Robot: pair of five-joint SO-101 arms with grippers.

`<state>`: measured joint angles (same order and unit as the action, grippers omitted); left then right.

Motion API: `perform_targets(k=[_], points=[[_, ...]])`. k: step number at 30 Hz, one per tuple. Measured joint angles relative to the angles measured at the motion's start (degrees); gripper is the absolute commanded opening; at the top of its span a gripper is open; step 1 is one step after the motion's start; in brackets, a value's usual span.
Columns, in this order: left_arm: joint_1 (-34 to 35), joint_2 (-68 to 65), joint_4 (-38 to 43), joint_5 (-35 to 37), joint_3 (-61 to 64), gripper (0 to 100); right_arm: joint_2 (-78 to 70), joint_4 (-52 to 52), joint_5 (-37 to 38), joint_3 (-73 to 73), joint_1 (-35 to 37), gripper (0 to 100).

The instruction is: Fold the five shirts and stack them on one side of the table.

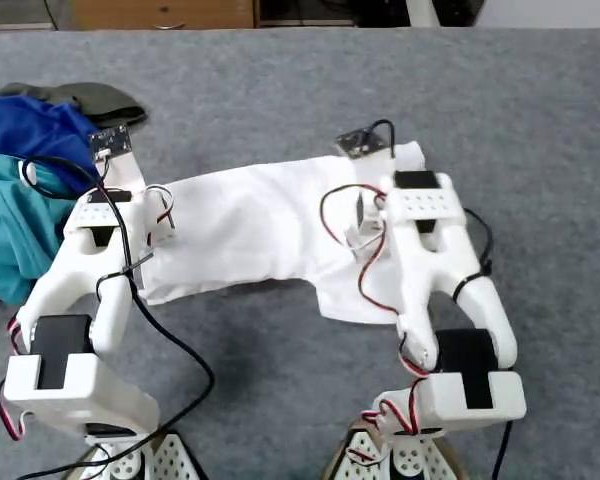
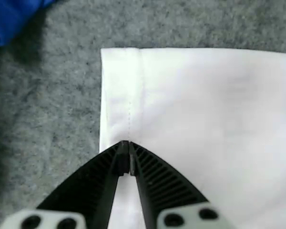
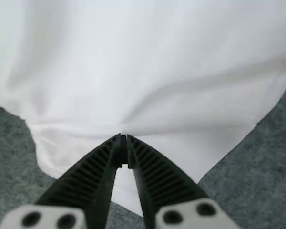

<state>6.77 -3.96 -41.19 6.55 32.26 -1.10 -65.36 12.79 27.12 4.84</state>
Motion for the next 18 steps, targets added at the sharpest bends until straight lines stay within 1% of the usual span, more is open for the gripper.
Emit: perform_targets(k=[4,8,11,15,18], points=[[0.0,0.0,0.0,0.0,0.0,2,0.0,3.2,1.4,-4.2,-2.3,0.9],[0.0,0.0,0.0,0.0,0.0,2,-3.4,5.2,1.8,-15.1,-3.1,0.9],[0.0,0.0,0.0,0.0,0.0,2,-12.0,5.2,1.8,-25.3,-3.2,0.8],[0.3,0.0,0.0,0.6,-1.0,2,-28.3,4.7,1.3,-39.7,-3.4,0.6],[1.6,-0.4,0.2,4.8,-2.1,2,-40.4,1.2,0.8,-51.8,-3.6,0.5]])
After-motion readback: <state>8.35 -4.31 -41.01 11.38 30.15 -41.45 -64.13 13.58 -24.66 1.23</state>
